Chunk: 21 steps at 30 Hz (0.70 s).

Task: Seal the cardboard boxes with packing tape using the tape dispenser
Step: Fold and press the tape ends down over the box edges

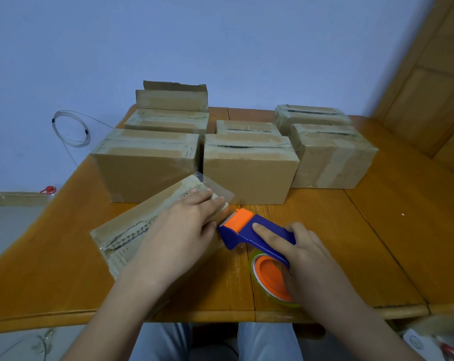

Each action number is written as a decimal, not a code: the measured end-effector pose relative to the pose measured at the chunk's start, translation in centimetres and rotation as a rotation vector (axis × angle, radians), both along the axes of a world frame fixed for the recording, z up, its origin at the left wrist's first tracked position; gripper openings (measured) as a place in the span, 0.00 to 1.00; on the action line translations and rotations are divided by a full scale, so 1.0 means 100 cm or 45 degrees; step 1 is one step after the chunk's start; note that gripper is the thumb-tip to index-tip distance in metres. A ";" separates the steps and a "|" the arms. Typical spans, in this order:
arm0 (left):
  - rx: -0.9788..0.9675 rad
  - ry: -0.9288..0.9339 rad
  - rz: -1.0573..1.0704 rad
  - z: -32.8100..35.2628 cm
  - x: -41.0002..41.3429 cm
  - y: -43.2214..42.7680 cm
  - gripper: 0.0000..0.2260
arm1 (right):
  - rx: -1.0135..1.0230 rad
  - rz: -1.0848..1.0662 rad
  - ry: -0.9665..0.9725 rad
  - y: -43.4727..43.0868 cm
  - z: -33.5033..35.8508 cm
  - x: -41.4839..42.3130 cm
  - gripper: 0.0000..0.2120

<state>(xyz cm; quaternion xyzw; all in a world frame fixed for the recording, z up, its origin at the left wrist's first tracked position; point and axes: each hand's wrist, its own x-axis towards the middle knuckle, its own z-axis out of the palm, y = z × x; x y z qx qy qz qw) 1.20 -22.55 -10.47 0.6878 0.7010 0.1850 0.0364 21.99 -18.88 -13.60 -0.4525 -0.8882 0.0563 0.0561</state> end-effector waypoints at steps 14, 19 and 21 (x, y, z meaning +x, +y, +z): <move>0.172 0.272 0.371 -0.003 0.027 0.022 0.14 | 0.255 -0.046 0.008 0.008 -0.018 0.002 0.55; 0.207 0.260 0.370 -0.006 0.028 0.020 0.14 | 0.340 -0.043 -0.024 0.012 -0.014 0.001 0.56; 0.226 0.250 0.360 -0.007 0.027 0.019 0.14 | 0.363 -0.035 -0.033 0.013 -0.013 0.002 0.56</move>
